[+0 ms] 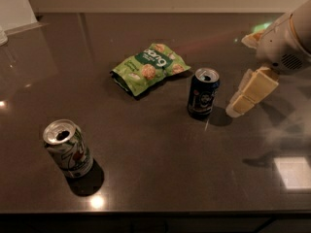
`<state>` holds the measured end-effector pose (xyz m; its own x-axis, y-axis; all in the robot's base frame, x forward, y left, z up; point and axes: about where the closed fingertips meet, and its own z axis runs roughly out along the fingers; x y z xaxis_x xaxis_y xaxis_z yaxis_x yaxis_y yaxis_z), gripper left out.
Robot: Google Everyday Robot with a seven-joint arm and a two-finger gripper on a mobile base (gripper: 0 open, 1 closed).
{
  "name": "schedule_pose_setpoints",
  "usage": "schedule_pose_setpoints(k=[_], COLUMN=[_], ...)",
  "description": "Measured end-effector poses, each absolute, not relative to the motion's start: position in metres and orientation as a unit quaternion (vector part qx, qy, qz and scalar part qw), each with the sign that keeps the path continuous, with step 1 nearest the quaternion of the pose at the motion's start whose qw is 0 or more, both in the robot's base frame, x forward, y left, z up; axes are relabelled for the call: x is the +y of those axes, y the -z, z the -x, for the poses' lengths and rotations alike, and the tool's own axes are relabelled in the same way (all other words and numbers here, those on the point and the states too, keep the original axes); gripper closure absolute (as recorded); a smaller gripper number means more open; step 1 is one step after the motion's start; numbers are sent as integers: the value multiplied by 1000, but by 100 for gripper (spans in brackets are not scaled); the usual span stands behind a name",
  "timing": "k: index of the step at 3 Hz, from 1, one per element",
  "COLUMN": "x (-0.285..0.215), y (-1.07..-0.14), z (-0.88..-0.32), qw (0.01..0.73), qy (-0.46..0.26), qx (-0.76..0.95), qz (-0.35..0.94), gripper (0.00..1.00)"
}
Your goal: Knock pepsi can over
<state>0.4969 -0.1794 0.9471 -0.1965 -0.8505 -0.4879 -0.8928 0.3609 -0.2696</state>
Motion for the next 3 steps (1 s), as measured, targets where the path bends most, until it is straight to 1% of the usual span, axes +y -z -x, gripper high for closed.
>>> schedule_pose_setpoints(k=[2, 3], x=[-145, -134], y=[-921, -914], z=[-524, -528], qw=[326, 332], qy=[-117, -141], qx=[766, 763], qz=[541, 537], gripper=[0, 0])
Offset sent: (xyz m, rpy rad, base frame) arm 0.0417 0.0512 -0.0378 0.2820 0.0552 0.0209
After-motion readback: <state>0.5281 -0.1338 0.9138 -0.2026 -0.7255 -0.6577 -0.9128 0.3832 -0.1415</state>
